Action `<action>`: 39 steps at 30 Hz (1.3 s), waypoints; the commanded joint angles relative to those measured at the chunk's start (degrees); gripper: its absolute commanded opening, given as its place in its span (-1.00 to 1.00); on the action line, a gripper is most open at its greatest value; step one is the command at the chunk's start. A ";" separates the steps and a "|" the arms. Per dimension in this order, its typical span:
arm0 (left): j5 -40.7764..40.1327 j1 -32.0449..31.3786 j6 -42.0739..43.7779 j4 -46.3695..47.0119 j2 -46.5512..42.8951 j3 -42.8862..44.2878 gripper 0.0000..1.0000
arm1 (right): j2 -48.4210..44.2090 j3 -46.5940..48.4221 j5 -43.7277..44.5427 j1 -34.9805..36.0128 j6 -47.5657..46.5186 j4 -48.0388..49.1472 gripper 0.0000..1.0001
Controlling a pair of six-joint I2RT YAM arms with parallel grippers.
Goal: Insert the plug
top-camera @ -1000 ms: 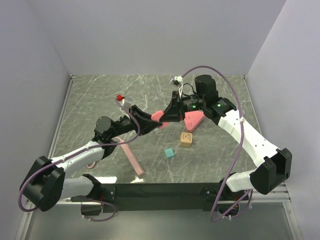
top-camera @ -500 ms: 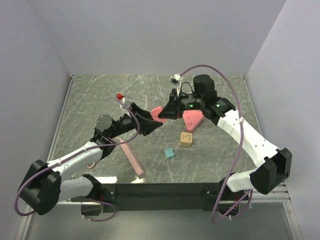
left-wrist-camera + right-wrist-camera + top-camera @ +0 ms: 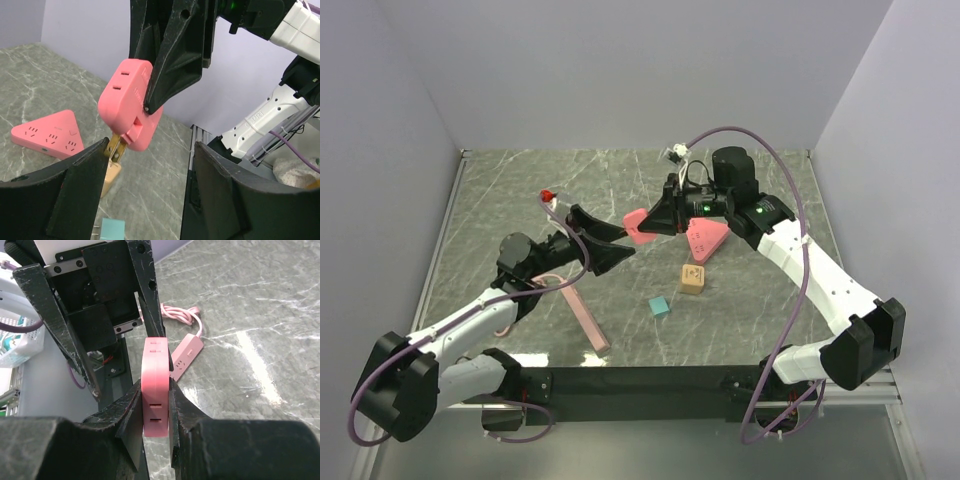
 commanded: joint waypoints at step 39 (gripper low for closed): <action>3.71 1.41 -4.79 11.74 5.88 1.64 -0.78 | -0.52 -1.11 -2.88 -0.49 -0.37 4.33 -1.00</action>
